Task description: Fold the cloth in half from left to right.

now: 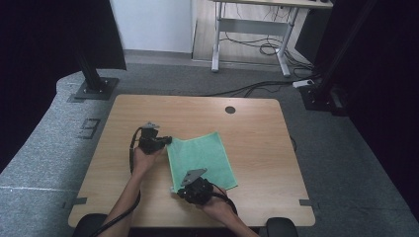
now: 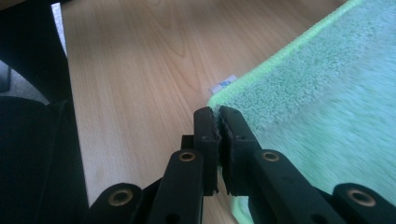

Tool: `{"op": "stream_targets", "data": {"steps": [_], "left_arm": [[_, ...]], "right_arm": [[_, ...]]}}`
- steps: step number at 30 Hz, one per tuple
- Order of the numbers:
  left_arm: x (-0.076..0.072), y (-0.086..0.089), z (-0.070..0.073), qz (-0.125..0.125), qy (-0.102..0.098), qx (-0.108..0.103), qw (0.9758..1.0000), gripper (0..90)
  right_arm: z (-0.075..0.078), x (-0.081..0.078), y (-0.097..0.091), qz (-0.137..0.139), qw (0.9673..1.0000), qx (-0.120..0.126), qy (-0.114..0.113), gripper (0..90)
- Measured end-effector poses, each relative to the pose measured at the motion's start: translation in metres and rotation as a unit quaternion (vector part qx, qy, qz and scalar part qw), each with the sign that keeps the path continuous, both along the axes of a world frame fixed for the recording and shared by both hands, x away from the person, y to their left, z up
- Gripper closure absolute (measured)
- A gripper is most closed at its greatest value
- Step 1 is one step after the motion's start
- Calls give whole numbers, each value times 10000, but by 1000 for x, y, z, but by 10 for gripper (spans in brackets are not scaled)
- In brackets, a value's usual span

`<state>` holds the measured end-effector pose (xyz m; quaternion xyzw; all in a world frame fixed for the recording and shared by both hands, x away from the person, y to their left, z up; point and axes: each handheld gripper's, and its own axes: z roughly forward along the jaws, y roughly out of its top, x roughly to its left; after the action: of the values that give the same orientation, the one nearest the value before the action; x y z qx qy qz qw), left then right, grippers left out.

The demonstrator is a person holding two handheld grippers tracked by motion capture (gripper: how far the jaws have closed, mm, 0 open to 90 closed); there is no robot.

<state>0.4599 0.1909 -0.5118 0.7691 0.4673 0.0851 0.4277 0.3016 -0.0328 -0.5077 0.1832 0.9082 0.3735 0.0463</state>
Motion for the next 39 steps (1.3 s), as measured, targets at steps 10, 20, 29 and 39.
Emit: {"op": "stream_targets", "data": {"steps": [10, 20, 29, 39], "left_arm": [[12, -28, 6, -119, -53, -29, 9999, 873], [21, -65, 6, -312, -271, 336, 9986, 870], [28, -86, 6, -398, -386, 411, 9976, 870], [37, -111, 7, -518, -504, 519, 9960, 870]], "right_arm": [[5, 4, -38, -441, 9989, 115, -102, 849], [7, 9, -72, -779, 9967, 191, -116, 849], [5, 13, -90, -961, 9952, 180, -90, 849], [8, 17, -112, -1247, 9919, 226, -123, 849]]}}
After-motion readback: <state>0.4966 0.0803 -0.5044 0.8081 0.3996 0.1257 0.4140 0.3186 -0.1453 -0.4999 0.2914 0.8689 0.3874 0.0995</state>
